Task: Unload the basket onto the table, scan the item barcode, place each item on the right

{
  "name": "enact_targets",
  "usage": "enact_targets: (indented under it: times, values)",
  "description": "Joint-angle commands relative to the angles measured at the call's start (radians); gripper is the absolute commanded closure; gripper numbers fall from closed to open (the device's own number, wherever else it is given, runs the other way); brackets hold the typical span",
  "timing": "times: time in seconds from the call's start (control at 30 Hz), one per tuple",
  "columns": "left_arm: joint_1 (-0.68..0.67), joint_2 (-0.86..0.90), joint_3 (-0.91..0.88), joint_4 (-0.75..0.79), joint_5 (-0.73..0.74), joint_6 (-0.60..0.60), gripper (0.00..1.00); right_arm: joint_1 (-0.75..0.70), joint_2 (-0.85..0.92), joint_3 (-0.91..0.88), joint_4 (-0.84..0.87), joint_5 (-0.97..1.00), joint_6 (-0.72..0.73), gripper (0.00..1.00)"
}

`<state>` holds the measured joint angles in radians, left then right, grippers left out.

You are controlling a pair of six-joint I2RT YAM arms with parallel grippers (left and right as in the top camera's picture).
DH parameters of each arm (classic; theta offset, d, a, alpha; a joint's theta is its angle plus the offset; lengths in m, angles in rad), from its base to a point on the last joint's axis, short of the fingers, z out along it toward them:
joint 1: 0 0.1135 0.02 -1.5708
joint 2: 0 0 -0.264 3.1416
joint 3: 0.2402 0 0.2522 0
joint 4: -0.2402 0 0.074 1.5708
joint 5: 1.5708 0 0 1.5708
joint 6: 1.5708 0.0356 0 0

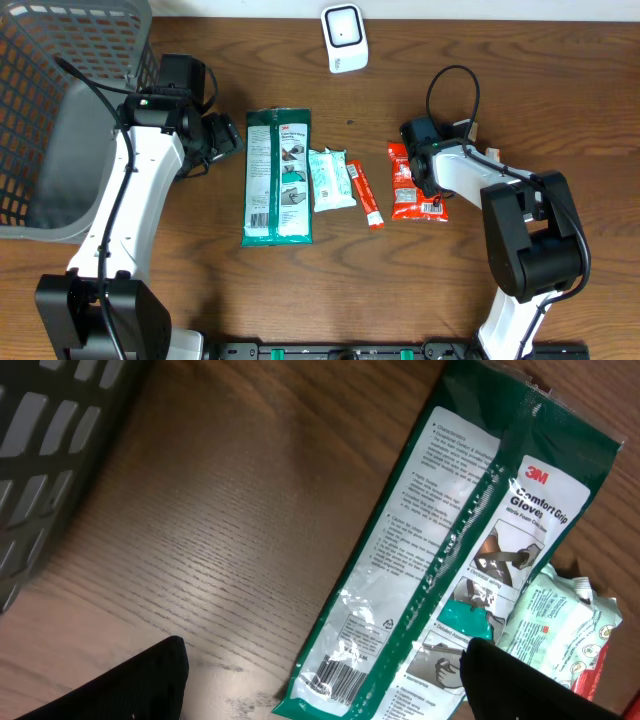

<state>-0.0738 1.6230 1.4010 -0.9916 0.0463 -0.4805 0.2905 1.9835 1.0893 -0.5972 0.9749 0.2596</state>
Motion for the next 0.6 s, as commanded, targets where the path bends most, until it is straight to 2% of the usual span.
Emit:
enact_targets:
  times: [0.0, 0.07, 0.2, 0.57]
  values:
    - [0.002, -0.007, 0.003, -0.006, -0.013, 0.009, 0.12, -0.015, 0.005, -0.005, 0.003, -0.066, 0.017, 0.80]
    - [0.002, -0.007, 0.003, -0.006, -0.013, 0.009, 0.12, -0.015, 0.005, -0.005, 0.003, -0.089, 0.017, 0.72]
    - [0.002, -0.007, 0.003, -0.006, -0.013, 0.009, 0.12, -0.015, 0.005, -0.005, 0.007, -0.102, 0.017, 0.67]
    - [0.002, -0.007, 0.003, -0.006, -0.013, 0.009, 0.12, -0.015, 0.003, 0.008, 0.006, -0.102, 0.003, 0.63]
